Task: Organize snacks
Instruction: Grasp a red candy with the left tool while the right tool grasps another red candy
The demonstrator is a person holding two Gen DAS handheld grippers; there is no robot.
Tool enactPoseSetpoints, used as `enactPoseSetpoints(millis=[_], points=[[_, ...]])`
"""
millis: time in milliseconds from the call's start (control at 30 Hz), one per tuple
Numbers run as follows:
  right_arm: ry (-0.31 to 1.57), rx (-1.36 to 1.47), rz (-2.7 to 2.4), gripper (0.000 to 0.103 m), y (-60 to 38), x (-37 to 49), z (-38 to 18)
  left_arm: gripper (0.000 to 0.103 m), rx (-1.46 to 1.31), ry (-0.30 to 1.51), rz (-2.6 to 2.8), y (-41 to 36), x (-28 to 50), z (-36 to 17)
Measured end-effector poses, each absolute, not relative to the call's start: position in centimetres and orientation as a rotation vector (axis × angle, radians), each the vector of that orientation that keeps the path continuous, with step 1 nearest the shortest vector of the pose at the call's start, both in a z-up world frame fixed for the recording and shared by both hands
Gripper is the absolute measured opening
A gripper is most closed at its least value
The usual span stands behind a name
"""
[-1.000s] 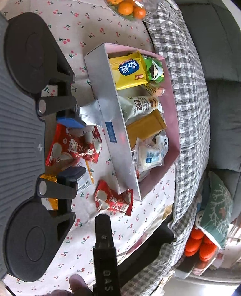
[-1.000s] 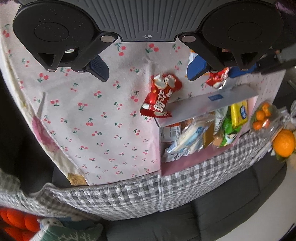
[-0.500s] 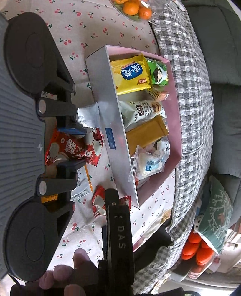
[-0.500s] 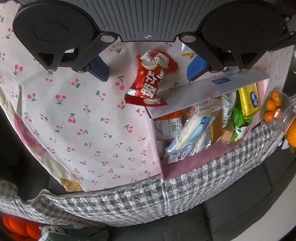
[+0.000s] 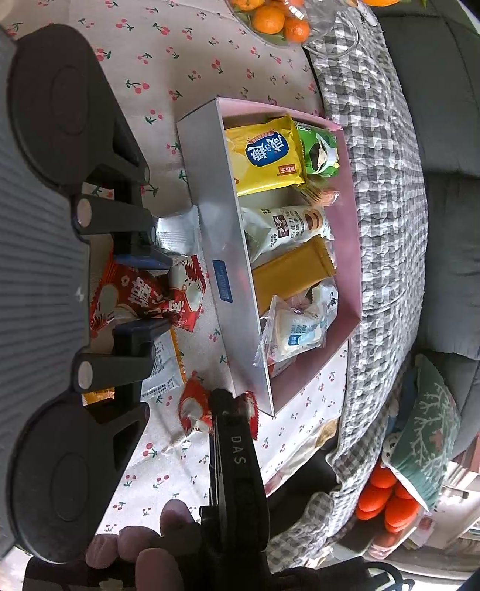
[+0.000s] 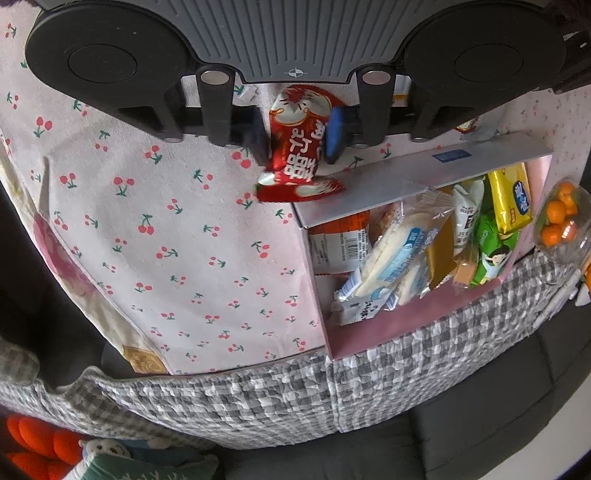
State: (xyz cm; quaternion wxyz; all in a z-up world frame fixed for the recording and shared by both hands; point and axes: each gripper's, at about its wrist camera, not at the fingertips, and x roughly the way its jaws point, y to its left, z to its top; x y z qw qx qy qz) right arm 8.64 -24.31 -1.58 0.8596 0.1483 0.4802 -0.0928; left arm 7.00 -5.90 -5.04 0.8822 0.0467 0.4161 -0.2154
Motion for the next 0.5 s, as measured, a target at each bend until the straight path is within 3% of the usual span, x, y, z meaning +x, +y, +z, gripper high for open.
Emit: enactPoseSetpoints(millis=[500], points=[[1.049,0.417,-0.217,0.027,-25.9,7.1,-0.5,0.025,0.043,0.870,-0.472,-5.4,6.6,-3.7]])
